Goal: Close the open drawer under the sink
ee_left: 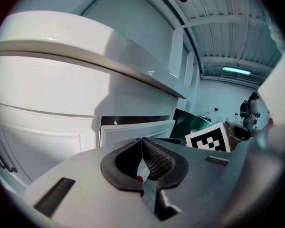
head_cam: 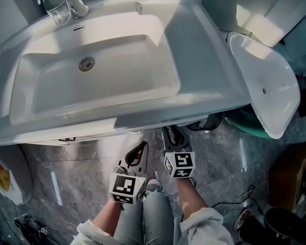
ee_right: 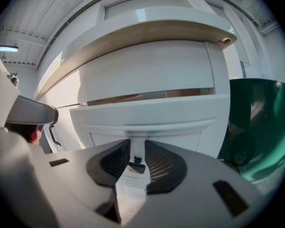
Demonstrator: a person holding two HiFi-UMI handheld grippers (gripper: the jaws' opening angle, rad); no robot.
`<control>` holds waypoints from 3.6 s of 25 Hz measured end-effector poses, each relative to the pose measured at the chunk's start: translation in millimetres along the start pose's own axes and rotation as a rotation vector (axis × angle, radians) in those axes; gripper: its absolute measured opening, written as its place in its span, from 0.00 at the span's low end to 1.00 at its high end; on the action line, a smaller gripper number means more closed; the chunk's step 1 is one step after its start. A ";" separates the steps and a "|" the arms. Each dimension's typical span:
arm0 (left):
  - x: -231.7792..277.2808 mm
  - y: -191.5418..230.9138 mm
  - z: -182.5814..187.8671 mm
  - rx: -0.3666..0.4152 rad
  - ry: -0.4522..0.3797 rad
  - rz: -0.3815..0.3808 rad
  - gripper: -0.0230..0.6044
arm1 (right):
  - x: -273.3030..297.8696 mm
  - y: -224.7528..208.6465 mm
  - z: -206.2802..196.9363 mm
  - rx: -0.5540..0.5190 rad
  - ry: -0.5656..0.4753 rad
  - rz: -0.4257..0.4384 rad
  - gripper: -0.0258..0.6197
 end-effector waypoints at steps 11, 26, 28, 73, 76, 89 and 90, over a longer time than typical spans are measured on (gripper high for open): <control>6.9 -0.1 7.7 0.035 -0.058 -0.001 0.06 | 18.7 -3.9 5.8 -0.046 -0.077 0.051 0.20; -2.9 -6.7 30.1 0.042 -0.068 0.020 0.06 | 23.9 -1.3 15.4 -0.053 -0.049 0.061 0.18; -8.2 -10.3 36.6 0.046 -0.065 0.017 0.06 | 16.4 5.0 22.1 -0.050 -0.052 0.069 0.18; -145.6 -121.8 279.1 0.049 -0.219 -0.059 0.06 | -238.1 88.1 298.0 -0.005 -0.144 0.203 0.12; -150.8 -127.1 290.3 0.060 -0.238 -0.070 0.06 | -247.3 90.9 314.0 -0.023 -0.173 0.219 0.11; -175.0 -141.3 336.3 0.091 -0.296 -0.122 0.06 | -289.3 106.9 378.1 -0.075 -0.275 0.299 0.06; -176.0 -144.1 338.0 0.095 -0.295 -0.130 0.06 | -292.0 106.0 380.1 -0.074 -0.276 0.301 0.06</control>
Point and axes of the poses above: the fingertips, and each gripper's own axes: x forward along the fingers, y to its left, z out of its top, the point moved 5 cm from there along -x, backward along the fingers, and after that the axes turned 1 degree about x, right-handed, at the moved point
